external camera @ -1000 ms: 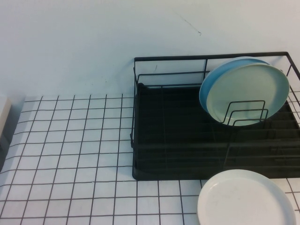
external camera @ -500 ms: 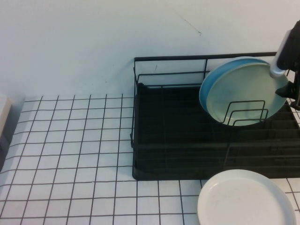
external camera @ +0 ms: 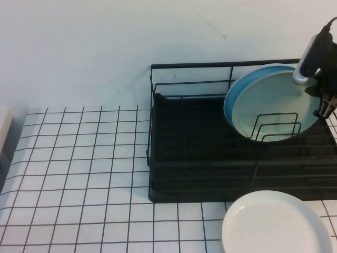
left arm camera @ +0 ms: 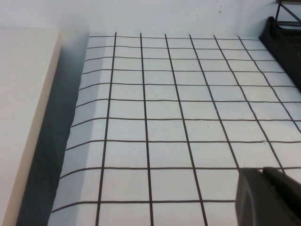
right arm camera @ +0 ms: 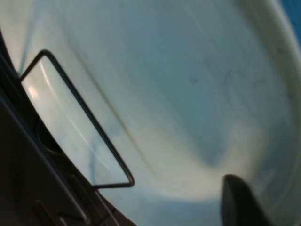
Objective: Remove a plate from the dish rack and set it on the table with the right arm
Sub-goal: Grasp the plate from the shelf, then place the plate from the table
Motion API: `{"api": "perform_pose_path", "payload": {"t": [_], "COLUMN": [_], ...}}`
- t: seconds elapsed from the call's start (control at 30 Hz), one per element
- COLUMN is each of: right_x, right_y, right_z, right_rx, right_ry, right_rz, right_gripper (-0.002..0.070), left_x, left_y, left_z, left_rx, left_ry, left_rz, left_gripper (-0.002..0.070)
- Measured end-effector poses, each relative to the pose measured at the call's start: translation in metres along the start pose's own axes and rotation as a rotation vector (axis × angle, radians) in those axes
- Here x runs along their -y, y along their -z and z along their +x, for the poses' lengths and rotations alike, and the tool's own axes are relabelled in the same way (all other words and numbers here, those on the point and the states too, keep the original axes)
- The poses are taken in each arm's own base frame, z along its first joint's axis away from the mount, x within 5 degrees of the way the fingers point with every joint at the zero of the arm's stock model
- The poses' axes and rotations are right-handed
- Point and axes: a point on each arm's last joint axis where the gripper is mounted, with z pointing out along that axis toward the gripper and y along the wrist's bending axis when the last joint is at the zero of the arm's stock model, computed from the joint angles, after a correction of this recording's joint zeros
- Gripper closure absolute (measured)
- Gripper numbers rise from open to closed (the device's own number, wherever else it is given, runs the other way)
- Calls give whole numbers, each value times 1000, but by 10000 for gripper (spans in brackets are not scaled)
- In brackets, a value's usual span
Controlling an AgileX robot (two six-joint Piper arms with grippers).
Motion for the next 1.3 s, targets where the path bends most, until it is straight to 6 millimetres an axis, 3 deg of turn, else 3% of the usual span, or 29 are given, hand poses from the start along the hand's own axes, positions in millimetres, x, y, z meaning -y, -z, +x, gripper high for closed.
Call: {"api": "perform_pose_path", "payload": {"t": [0.07,0.13,0.57,0.8,1.0,1.17,1.3], "right_x": [1,1,3,17,18,1,-26], "right_y": [-1,-1,6,64,131,181,196], "right_z": [0,-1,-5,-23,-36,-37,-28], "right_rx": [3,10,34,112,179,176,28], "right_ry": [-2,-9,-44,-39,-59,-251,-379], "right_rz": [8,16,25,101,133,12,-239], "right_gripper": [564,628,646,646,647,647,647], "left_x": [0,0,0,0,0,0,0], "left_y": [0,0,0,0,0,0,0], "left_z": [0,0,0,0,0,0,0], "left_rx": [0,0,0,0,0,0,0], "left_ry": [0,0,0,4,4,4,4], "left_rz": [0,0,0,0,0,0,0], "left_gripper": [678,678,678,678,678,678,678]}}
